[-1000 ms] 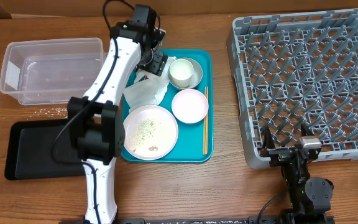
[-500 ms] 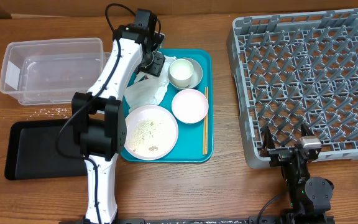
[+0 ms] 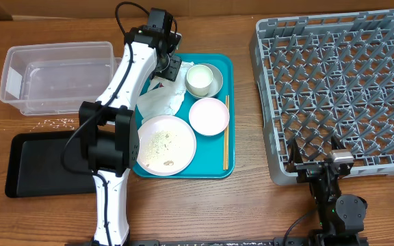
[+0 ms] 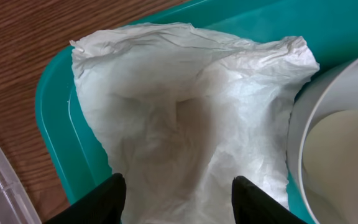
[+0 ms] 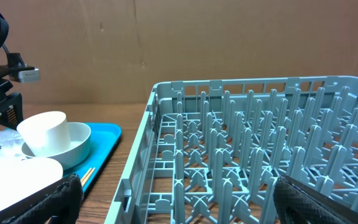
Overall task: Sort waste into correct bins and load items into the dishwasher
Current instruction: 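Move the left gripper over the white tissue on the teal tray, then close the left gripper on the white tissue and lift it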
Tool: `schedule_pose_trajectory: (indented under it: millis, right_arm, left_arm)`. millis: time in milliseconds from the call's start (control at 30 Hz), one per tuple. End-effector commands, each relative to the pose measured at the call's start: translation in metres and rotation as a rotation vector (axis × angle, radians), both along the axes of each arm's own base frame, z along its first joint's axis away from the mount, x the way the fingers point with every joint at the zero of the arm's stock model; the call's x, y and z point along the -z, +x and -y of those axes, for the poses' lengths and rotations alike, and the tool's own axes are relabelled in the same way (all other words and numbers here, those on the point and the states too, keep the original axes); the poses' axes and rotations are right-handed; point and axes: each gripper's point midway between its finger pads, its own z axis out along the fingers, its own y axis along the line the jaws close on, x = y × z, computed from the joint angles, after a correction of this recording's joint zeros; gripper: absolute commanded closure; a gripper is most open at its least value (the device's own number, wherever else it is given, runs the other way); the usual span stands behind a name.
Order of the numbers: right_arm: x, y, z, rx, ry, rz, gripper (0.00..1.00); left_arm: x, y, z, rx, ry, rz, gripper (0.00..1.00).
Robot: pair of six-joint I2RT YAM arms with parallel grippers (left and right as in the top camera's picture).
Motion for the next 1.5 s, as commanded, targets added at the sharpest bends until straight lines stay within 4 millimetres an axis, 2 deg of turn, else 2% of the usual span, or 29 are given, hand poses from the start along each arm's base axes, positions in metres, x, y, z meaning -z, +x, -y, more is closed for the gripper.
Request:
schedule_pose_trajectory:
  millis: [0,433,767,800,900,1000,1067,1233,1467]
  right_arm:
    - [0.001,0.000,0.000,0.000,-0.001,0.006,0.00]
    - [0.001,0.000,0.000,0.000,-0.001,0.006,0.00]
    - [0.001,0.000,0.000,0.000,-0.001,0.006,0.00]
    - [0.001,0.000,0.000,0.000,-0.001,0.006,0.00]
    - [0.001,0.000,0.000,0.000,-0.001,0.006,0.00]
    - [0.001,0.000,0.000,0.000,-0.001,0.006,0.00]
    - [0.001,0.000,0.000,0.000,-0.001,0.006,0.00]
    - [0.001,0.000,0.000,0.000,-0.001,0.006,0.00]
    - [0.001,0.000,0.000,0.000,-0.001,0.006,0.00]
  left_arm:
    - [0.011,-0.001,-0.006,-0.028,0.008,-0.018,0.44]
    - [0.023,-0.009,-0.012,-0.046,0.012,-0.052,0.44]
    - [0.025,-0.009,-0.013,-0.049,0.012,-0.054,0.45]
    - [0.025,-0.009,-0.013,-0.049,0.012,-0.054,0.48]
    - [0.024,-0.009,-0.013,-0.049,0.012,-0.052,0.68]
    - [0.024,-0.009,-0.013,-0.055,0.008,-0.055,0.83]
    - [0.024,-0.010,-0.012,-0.060,0.001,-0.058,0.96]
    - [0.010,-0.009,-0.010,-0.127,-0.031,-0.053,0.96]
    - [-0.041,-0.013,0.007,-0.133,-0.152,-0.025,0.96]
